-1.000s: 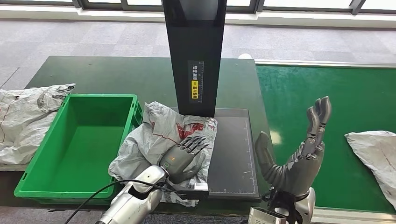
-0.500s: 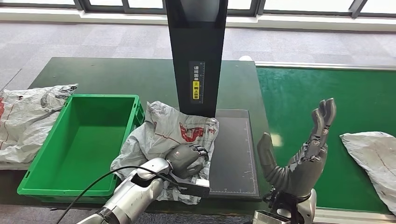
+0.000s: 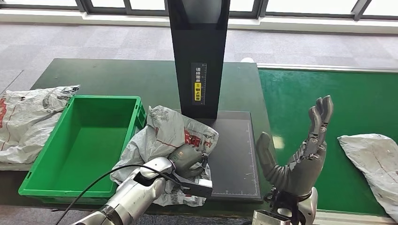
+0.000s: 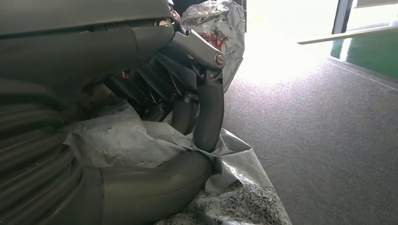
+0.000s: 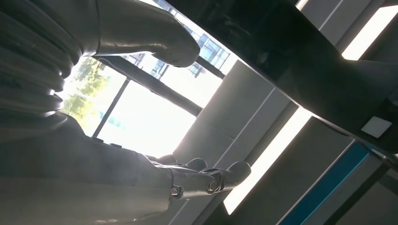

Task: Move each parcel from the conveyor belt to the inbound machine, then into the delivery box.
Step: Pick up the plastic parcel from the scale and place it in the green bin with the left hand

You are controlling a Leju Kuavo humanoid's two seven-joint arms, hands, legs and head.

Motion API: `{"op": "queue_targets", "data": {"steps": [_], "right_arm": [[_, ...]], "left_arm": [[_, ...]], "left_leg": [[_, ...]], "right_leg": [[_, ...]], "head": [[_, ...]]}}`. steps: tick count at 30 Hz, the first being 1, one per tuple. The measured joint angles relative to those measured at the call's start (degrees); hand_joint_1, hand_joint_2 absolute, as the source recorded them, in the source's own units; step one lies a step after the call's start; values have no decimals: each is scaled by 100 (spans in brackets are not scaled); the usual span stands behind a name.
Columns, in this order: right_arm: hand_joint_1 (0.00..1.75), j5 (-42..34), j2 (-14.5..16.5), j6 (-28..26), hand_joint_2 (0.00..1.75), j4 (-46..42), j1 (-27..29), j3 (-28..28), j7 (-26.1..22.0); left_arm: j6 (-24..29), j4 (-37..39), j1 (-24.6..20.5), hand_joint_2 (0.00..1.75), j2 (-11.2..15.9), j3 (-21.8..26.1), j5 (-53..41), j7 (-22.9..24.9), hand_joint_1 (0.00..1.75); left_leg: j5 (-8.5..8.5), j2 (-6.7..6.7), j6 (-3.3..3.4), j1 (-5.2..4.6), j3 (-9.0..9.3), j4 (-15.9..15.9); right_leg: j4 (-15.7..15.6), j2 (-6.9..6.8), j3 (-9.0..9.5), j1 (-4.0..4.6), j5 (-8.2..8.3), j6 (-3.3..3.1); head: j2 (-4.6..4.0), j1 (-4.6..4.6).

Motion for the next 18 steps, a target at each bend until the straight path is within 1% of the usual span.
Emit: {"op": "queue_targets", "data": {"steps": [3, 4, 5, 6, 8, 11, 15, 18], "right_arm": [[0, 131, 4, 46, 175, -10, -2, 0, 37], [0, 188, 8, 36, 175, -35, 17, 0, 35], [0, 241, 11, 8, 175, -74, 52, 0, 29], [0, 295, 14, -38, 175, -130, 110, 0, 24], [0, 362, 16, -131, 175, -234, 234, 0, 25], [0, 378, 16, -177, 175, -286, 308, 0, 17], [0, 302, 16, -189, 175, -300, 420, 0, -100], [0, 272, 16, -189, 175, -311, 473, 0, -160]], "left_arm": [[-51, 89, -78, 175, -19, -23, 94, -87, 175], [84, 96, -85, 175, -49, -7, 242, -252, 175], [348, 45, -40, 175, -81, 31, 453, -465, 175], [722, -158, 91, 175, -111, 89, 750, -686, 175], [1391, -911, 455, 175, -172, 208, 1384, -929, 175], [1889, -2132, 837, 175, -243, 335, 1980, -1046, 175], [2688, -3239, 1407, 175, -239, 493, 2243, -1505, 175], [2980, -3785, 1737, 175, -239, 540, 2303, -1655, 175]], "left_leg": [[-18, 1, -1, 0, 50, 0], [-21, 3, -2, 0, 70, 0], [-21, 6, -4, -1, 86, 0], [-19, 12, -7, -1, 90, 2], [-10, 17, -8, 0, 56, 5], [-7, 15, -10, 0, 14, 6], [-19, 28, -13, 0, 4, 6], [-20, 21, -14, 1, -6, 5]], "right_leg": [[-1, 0, 31, -1, -19, -1], [-1, 1, 37, -1, -18, -2], [0, 6, 36, -1, -13, -4], [3, 15, 26, -2, -6, -4], [7, 28, -12, -1, 7, -3], [8, 31, -47, -1, 10, -1], [7, 47, -69, 0, 2, -2], [7, 38, -76, 1, -4, -2]], "head": [[0, 0], [0, 0], [0, -1], [0, -1], [0, -2], [0, -2], [0, -2], [0, -2]]}}
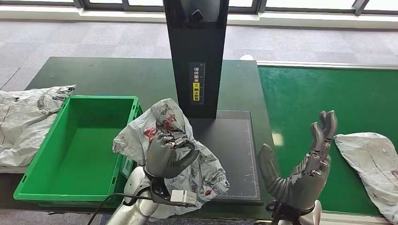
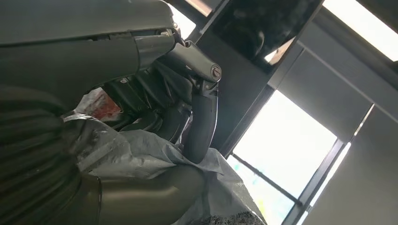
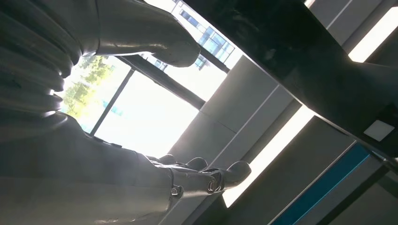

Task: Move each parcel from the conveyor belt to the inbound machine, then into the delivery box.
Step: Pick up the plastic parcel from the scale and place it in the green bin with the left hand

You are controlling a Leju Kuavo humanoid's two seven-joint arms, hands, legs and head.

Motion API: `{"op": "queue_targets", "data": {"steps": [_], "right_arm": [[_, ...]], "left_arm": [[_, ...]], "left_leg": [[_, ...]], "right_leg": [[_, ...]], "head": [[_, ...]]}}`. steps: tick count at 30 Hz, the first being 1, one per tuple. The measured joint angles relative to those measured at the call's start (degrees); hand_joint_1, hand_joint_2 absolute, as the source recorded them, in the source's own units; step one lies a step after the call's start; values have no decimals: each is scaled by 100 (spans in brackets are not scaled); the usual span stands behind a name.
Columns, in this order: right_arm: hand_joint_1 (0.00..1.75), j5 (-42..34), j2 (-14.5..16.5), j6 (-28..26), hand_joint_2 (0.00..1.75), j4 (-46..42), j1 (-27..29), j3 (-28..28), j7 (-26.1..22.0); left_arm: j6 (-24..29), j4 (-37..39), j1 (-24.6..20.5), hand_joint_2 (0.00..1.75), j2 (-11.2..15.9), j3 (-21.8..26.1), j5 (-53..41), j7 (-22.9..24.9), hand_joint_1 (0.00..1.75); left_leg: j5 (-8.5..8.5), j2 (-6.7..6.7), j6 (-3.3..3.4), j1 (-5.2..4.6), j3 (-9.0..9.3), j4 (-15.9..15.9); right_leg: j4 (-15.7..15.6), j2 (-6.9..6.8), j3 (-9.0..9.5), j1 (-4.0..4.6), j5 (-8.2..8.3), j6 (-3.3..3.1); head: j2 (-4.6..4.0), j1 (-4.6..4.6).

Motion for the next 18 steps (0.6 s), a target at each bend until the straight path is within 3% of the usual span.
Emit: {"op": "queue_targets", "data": {"steps": [7, 18], "right_arm": [[0, -92, 2, 28, 175, -19, 19, 0, -18], [0, -209, 2, 139, 175, -21, -3, 0, -104]], "left_arm": [[410, -914, 571, 175, 8, 58, 51, -44, 175], [892, -1463, 978, 175, 42, 400, 580, -218, 175]], "left_leg": [[-1, 2, -2, 0, -7, -1], [-1, 2, -2, 0, -8, -1]], "right_leg": [[0, 1, -7, 0, -2, 0], [0, 1, -8, 0, -2, 0]], "head": [[0, 0], [0, 0]]}}
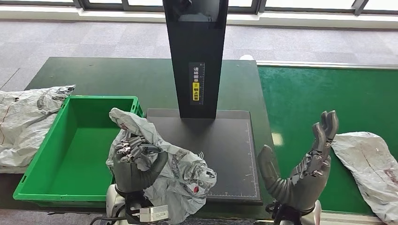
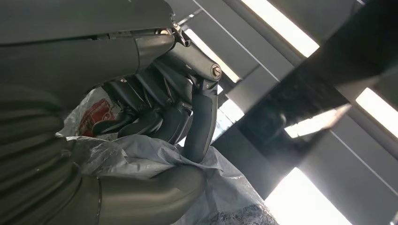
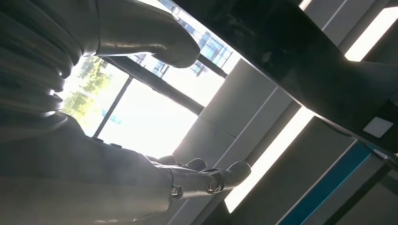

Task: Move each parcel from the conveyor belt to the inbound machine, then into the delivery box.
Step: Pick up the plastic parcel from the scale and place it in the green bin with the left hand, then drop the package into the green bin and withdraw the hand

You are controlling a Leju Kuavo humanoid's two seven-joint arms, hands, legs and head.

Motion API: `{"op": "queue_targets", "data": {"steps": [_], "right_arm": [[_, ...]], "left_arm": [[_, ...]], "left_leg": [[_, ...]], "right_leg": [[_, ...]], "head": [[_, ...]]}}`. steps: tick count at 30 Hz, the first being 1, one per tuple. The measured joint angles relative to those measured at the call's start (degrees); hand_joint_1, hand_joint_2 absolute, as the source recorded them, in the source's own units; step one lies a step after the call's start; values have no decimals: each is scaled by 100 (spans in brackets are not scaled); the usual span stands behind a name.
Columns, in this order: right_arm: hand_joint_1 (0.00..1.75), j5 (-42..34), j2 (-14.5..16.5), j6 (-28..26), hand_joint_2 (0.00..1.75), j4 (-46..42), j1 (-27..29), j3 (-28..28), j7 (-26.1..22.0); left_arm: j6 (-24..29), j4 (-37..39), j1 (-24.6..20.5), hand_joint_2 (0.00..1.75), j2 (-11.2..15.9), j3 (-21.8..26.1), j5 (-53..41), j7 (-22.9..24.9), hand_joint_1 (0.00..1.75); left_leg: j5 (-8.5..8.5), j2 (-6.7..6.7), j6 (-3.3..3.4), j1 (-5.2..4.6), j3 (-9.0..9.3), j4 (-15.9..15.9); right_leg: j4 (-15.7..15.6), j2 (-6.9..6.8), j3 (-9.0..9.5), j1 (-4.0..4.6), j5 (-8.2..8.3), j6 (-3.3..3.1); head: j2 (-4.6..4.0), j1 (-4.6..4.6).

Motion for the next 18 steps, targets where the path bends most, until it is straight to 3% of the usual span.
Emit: {"op": "queue_targets", "data": {"steps": [7, 10, 12, 18], "right_arm": [[0, -82, 0, 25, 175, 2, -52, 0, -15], [0, -197, 0, 72, 175, 27, -141, 0, -50], [0, -213, 3, 99, 175, 65, -222, 0, -60], [0, -297, 44, 182, 175, 252, -549, 1, -35]], "left_arm": [[31, -266, 73, 175, -58, 428, 275, -157, 175], [48, -556, -84, 175, -82, 1201, 1136, -178, 175], [54, -580, -317, 175, 59, 1747, 1615, -181, 175], [48, -339, -1283, 175, 410, 3056, 1767, -160, 175]], "left_leg": [[1, 1, 0, 1, -5, 0], [3, 3, -3, 2, -4, 0], [10, 2, -10, 6, -4, -1], [32, -4, -25, 18, -17, -1]], "right_leg": [[1, 2, -2, 0, 1, 0], [2, 5, -6, 1, 2, -3], [5, 3, -10, 7, 5, -6], [17, -4, -22, 17, 17, -25]], "head": [[0, 0], [0, -1], [0, -2], [0, -2]]}}
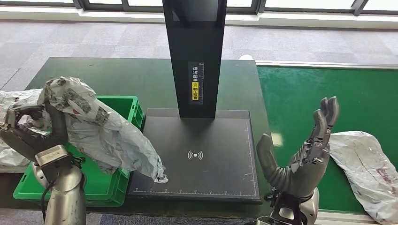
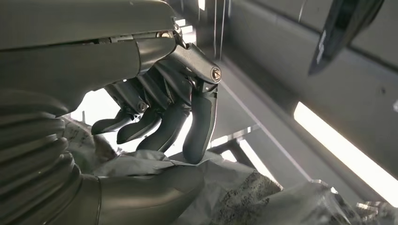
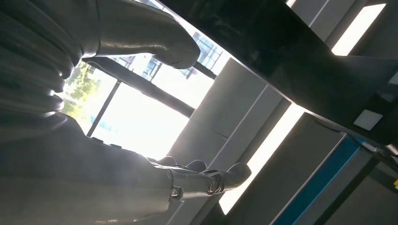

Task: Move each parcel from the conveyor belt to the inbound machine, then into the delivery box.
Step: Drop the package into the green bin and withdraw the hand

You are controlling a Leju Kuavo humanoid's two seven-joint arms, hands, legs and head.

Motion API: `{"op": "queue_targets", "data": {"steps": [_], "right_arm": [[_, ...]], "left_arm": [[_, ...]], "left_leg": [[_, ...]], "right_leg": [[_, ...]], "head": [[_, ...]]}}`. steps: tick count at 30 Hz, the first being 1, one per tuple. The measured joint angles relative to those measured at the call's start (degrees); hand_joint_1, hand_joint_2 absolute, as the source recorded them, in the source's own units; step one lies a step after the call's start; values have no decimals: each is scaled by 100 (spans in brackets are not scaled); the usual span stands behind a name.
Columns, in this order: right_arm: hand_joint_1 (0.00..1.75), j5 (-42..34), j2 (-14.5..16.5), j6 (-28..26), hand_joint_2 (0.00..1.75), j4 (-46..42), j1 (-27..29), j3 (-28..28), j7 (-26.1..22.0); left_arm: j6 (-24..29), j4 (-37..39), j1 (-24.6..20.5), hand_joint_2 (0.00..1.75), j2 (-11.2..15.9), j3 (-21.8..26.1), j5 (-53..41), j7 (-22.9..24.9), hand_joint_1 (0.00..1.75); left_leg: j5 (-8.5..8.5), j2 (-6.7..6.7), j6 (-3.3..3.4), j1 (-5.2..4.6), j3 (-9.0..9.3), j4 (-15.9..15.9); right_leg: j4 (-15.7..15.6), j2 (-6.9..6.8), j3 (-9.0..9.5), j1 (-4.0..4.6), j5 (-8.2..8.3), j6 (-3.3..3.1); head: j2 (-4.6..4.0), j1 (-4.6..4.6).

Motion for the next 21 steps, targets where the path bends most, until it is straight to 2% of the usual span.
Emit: {"op": "queue_targets", "data": {"steps": [4, 8, 21], "right_arm": [[0, -6, 74, 121, 175, 87, -92, 1, -19], [0, 111, 182, 253, 175, 98, -135, 1, 42], [0, 202, 314, 313, 175, 101, -162, 1, 113]], "left_arm": [[-96, 42, -300, 175, 154, 556, 3, 59, 175], [-186, 41, -539, 175, 188, 903, -367, 225, 175], [-213, 262, -941, 175, 195, 1081, -860, 509, 175]], "left_leg": [[1, 3, -1, 0, -1, 0], [0, 1, -1, 0, -3, 0], [0, 3, -1, -1, -5, 0]], "right_leg": [[1, 5, -6, 0, 2, -3], [0, 3, -7, 0, 1, -3], [-1, 5, -10, 0, 2, -3]], "head": [[0, -1], [0, -1], [0, -1]]}}
